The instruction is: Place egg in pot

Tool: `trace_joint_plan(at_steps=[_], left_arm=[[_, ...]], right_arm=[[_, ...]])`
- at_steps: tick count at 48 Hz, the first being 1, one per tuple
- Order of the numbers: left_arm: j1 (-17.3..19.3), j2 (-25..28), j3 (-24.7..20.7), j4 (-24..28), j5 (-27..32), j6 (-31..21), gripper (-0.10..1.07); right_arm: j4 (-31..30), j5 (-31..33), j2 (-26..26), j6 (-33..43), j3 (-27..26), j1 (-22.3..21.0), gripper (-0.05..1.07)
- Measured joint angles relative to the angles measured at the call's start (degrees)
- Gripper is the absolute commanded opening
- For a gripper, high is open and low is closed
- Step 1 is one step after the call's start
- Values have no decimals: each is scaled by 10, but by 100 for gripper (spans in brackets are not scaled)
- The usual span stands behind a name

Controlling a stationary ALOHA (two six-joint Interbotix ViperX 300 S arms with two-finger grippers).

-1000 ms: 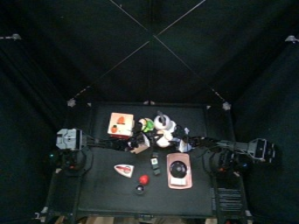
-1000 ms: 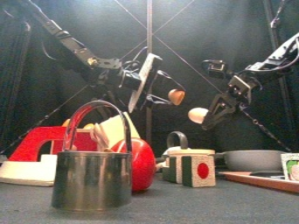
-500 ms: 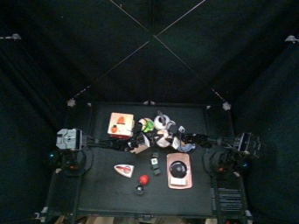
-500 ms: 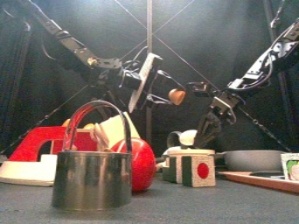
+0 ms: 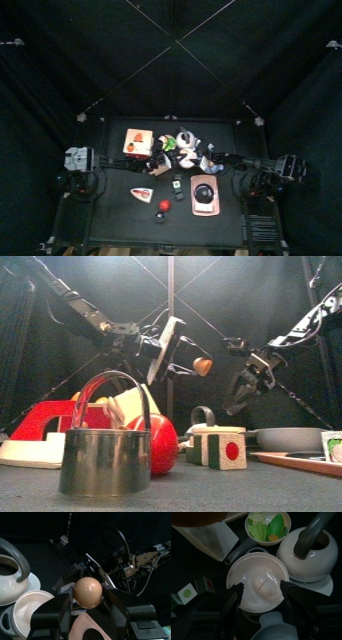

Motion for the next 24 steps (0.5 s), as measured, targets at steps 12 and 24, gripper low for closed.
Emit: trace_joint_plan(at_steps=[12,24], left_arm=[[0,0,1,0,0,1,58],[0,2,0,0,0,1,58]], right_arm=[[3,-1,-65,-3,33,0,93],[5,-2,-112,0,47,0,93]])
